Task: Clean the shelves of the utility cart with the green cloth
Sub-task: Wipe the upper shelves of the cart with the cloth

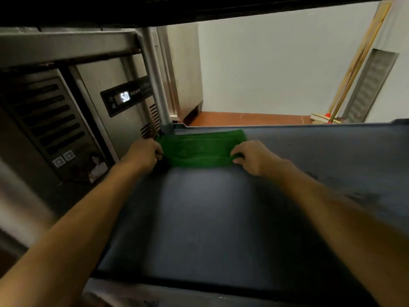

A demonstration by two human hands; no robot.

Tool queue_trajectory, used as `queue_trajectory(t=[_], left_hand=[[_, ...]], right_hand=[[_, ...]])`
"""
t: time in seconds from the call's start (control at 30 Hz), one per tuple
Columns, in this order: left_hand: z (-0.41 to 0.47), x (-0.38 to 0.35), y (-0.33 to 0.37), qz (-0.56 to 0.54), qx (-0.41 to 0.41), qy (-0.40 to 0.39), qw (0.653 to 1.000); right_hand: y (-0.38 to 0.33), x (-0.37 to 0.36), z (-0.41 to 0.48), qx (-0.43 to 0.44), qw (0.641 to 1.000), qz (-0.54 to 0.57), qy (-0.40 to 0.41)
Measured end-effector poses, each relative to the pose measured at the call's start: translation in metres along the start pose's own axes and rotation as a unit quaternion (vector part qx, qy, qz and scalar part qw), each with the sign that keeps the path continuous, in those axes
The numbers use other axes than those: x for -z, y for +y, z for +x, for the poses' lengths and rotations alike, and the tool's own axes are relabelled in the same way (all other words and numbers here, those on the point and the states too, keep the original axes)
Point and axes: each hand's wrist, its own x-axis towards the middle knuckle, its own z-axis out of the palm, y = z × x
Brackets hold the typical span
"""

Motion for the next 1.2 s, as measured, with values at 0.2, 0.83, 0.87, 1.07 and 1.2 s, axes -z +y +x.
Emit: queue_trajectory(t=[0.2,0.83,0.87,1.07,1.2], left_hand=[[-0.016,-0.012,-0.004,0.007,0.021,-0.010,1.000],[-0.133,0.011,0.016,0.047,-0.015,-0.040,0.998],[-0.141,0.012,0.017,0.047,-0.016,-0.040,0.998],[-0.184,0.018,0.024,0.047,-0.043,-0.031,0.997],[-0.209,0.021,0.026,0.052,-0.062,-0.014,0.997]], right_hand=[[-0.003,-0.007,-0.011,0.003,1.000,-0.010,-0.005],[-0.024,0.006,-0.124,0.017,0.998,-0.041,-0.050],[-0.026,0.007,-0.130,0.017,0.998,-0.043,-0.051],[-0.035,0.012,-0.169,0.020,0.997,-0.048,-0.054],[-0.040,0.018,-0.190,0.015,0.998,-0.028,-0.054]])
